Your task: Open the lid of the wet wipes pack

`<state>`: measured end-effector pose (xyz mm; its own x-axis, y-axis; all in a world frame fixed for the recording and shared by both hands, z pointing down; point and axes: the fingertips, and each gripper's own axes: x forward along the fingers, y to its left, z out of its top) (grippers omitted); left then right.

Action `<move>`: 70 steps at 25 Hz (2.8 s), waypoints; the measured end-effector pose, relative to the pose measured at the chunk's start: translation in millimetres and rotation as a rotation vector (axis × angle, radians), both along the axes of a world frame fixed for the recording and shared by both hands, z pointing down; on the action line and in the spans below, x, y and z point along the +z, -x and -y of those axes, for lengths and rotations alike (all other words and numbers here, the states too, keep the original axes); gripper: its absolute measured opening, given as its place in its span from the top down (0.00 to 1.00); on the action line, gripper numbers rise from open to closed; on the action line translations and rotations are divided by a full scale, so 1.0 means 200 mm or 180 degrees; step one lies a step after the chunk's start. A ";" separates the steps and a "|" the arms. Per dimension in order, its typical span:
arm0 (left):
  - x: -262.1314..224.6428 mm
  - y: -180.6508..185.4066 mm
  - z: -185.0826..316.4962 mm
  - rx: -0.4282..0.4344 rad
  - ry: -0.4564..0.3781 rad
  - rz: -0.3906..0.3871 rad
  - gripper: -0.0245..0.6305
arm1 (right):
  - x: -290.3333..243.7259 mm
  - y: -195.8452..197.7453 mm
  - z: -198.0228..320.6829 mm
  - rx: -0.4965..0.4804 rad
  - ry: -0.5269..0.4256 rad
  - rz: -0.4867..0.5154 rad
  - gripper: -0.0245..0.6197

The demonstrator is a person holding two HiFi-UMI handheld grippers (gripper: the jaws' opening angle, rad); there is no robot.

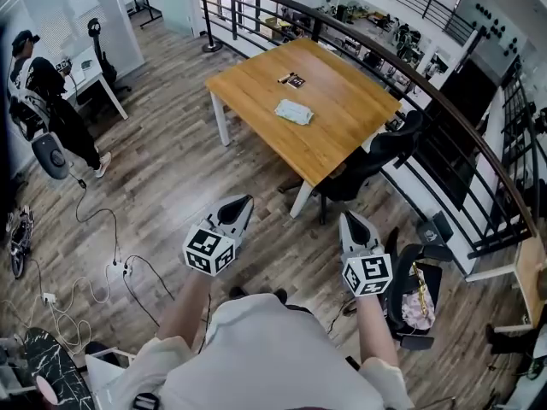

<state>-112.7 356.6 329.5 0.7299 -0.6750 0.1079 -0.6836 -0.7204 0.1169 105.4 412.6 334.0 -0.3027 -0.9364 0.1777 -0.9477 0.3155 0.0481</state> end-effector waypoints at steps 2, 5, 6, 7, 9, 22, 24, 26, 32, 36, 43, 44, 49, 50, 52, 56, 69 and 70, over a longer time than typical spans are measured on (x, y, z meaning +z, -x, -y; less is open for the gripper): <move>0.01 -0.01 -0.01 -0.0008 -0.0001 0.0002 0.96 | 0.01 -0.01 0.00 -0.0028 0.0005 0.0003 0.96; 0.02 -0.02 -0.01 -0.0028 0.0010 0.0012 0.95 | 0.02 -0.03 0.01 -0.0054 0.0004 0.0004 0.96; 0.02 -0.03 -0.01 -0.0036 0.0018 0.0011 0.95 | 0.02 -0.04 0.01 -0.0061 0.0005 0.0003 0.96; 0.03 -0.04 -0.01 -0.0044 0.0026 0.0009 0.95 | 0.02 -0.05 0.02 -0.0068 0.0008 0.0003 0.95; 0.04 -0.06 -0.01 -0.0060 0.0041 0.0005 0.95 | 0.03 -0.07 0.03 -0.0082 0.0015 0.0004 0.95; 0.10 -0.13 0.03 -0.0140 0.0112 -0.0032 0.80 | 0.14 -0.13 0.09 -0.0226 0.0146 0.0003 0.92; 0.11 -0.12 0.05 -0.0153 0.0129 -0.0035 0.80 | 0.15 -0.13 0.11 -0.0248 0.0170 0.0022 0.92; 0.12 -0.12 0.08 -0.0163 0.0150 -0.0033 0.79 | 0.17 -0.12 0.14 -0.0270 0.0200 0.0036 0.91; 0.17 -0.10 0.25 -0.0137 0.0207 -0.0035 0.79 | 0.22 -0.10 0.30 -0.0254 0.0294 0.0023 0.91; 0.18 -0.08 0.42 -0.0079 0.0232 -0.0023 0.79 | 0.24 -0.07 0.45 -0.0199 0.0331 0.0039 0.91; 0.20 -0.04 0.79 0.0069 0.0253 0.0005 0.79 | 0.24 0.02 0.80 -0.0096 0.0377 0.0023 0.91; 0.20 -0.03 0.85 0.0097 0.0250 0.0019 0.79 | 0.24 0.02 0.85 -0.0073 0.0379 0.0023 0.91; 0.23 -0.01 1.11 0.0246 0.0269 0.0067 0.78 | 0.26 0.05 1.08 0.0057 0.0405 -0.0010 0.91; 0.24 0.00 1.16 0.0272 0.0277 0.0070 0.78 | 0.26 0.06 1.12 0.0084 0.0414 -0.0018 0.91; 0.25 0.01 1.26 0.0328 0.0289 0.0079 0.78 | 0.27 0.07 1.21 0.0140 0.0428 -0.0032 0.91; 0.25 0.02 1.40 0.0454 0.0266 0.0111 0.78 | 0.27 0.08 1.33 0.0241 0.0433 -0.0060 0.91; 0.31 -0.02 1.70 0.0552 0.0376 0.0124 0.78 | 0.31 0.06 1.60 0.0304 0.0520 -0.0094 0.91; 0.31 -0.03 1.72 0.0542 0.0388 0.0123 0.78 | 0.32 0.05 1.63 0.0286 0.0523 -0.0100 0.91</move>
